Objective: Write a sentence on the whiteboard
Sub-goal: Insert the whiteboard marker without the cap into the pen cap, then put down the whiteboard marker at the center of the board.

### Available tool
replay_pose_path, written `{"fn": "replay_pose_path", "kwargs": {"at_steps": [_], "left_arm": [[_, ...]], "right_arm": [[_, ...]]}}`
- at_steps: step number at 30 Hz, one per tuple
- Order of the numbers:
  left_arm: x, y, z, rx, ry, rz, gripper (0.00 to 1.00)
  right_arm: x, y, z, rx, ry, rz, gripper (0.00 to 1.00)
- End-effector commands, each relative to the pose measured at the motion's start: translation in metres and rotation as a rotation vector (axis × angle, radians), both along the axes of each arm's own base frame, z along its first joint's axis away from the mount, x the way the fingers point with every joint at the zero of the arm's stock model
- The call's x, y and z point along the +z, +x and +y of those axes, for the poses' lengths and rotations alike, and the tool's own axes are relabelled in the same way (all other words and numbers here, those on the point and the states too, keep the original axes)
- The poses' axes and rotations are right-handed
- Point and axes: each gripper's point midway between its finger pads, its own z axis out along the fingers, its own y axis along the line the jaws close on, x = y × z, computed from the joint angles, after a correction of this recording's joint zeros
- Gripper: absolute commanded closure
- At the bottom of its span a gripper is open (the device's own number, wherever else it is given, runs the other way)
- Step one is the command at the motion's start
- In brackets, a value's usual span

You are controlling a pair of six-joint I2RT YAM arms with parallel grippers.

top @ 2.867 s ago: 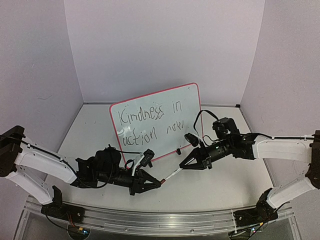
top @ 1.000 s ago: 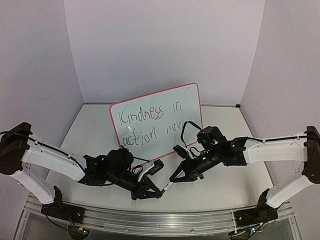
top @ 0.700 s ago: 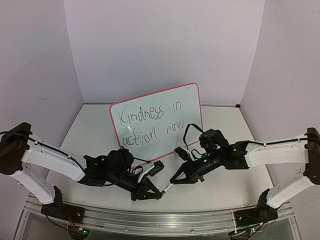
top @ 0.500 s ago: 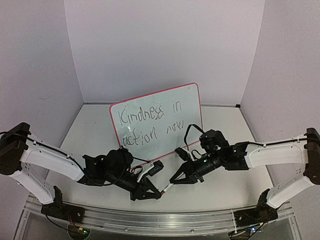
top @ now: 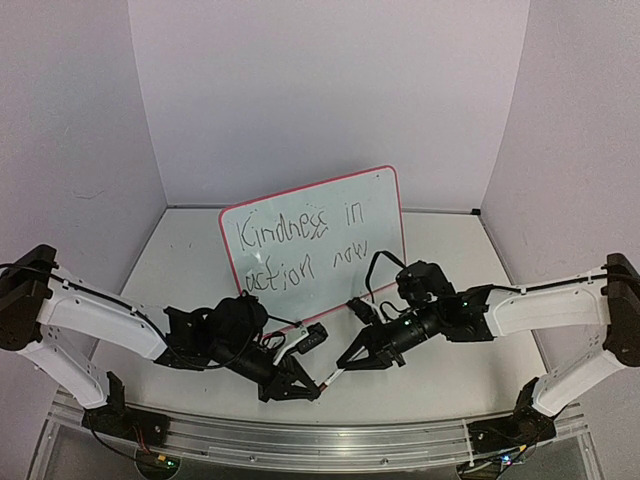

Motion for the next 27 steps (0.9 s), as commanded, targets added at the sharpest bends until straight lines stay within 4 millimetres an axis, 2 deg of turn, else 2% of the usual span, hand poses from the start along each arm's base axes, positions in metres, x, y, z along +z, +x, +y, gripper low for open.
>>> {"fn": "replay_pose_path", "kwargs": {"at_steps": [1,4,5,9,11,15,18,22,27], "left_arm": [[0.186,0.027,-0.052,0.025,-0.599,-0.291,1.0],[0.179,0.029,-0.052,0.036,-0.573,-0.28,1.0],[0.171,0.031,-0.051,0.048,-0.544,-0.272,0.99],[0.137,0.05,-0.028,0.176,-0.403,-0.258,0.75],[0.12,0.064,-0.007,0.267,-0.32,-0.255,0.55],[0.103,0.086,0.036,0.429,-0.214,-0.253,0.36],[0.094,0.098,0.062,0.513,-0.158,-0.221,0.3],[0.077,0.116,0.092,0.62,-0.072,-0.165,0.27],[0.062,0.131,0.124,0.75,0.003,-0.153,0.24]], "right_arm": [[0.028,-0.021,0.026,0.106,0.14,-0.037,1.0],[0.028,-0.007,0.024,0.036,0.112,-0.089,1.0],[0.027,0.001,0.019,0.0,0.083,-0.108,1.0],[0.018,0.047,-0.02,-0.182,-0.046,-0.183,1.0],[0.019,0.068,-0.043,-0.259,-0.078,-0.214,1.0],[0.022,0.095,-0.073,-0.332,-0.113,-0.258,1.0],[0.012,0.109,-0.088,-0.351,-0.146,-0.254,1.0],[-0.014,0.124,-0.106,-0.364,-0.187,-0.214,1.0],[-0.036,0.136,-0.114,-0.358,-0.241,-0.21,0.94]]}}
